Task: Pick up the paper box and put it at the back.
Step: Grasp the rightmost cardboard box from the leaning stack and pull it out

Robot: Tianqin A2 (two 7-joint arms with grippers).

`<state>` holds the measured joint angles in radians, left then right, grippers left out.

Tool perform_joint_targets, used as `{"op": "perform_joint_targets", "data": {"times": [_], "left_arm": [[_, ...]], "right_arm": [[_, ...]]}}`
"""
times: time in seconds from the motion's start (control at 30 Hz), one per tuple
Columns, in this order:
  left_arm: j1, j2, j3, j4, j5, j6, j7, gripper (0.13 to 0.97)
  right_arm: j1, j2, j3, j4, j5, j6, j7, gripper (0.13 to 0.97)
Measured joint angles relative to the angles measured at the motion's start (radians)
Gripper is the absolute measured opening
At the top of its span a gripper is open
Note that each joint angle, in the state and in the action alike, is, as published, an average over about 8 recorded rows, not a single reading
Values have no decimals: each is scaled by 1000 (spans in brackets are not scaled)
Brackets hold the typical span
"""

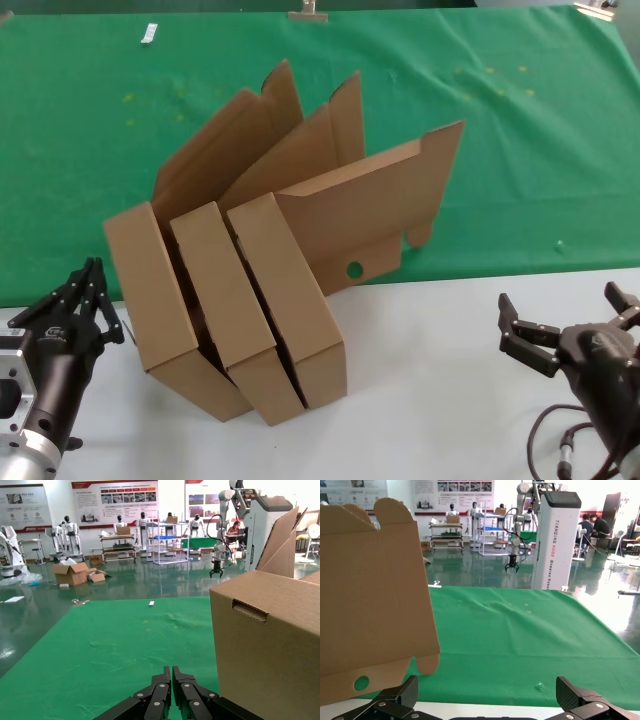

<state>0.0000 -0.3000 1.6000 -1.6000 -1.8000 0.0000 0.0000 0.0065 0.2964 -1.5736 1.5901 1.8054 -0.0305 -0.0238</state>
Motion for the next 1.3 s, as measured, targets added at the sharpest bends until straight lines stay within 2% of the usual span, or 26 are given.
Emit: {"op": "perform_joint_targets", "data": {"times": [0.23,0.57,0.97,1.3], "left_arm": [[0,0,0,0,0,0,0,153],[0,0,0,0,0,0,0,145],[0,0,0,0,0,0,0,171],[0,0,0,0,0,0,0,282]], "right_arm": [[0,0,0,0,0,0,0,966],[0,0,0,0,0,0,0,966],[0,0,0,0,0,0,0,966],[0,0,0,0,0,0,0,966]]}}
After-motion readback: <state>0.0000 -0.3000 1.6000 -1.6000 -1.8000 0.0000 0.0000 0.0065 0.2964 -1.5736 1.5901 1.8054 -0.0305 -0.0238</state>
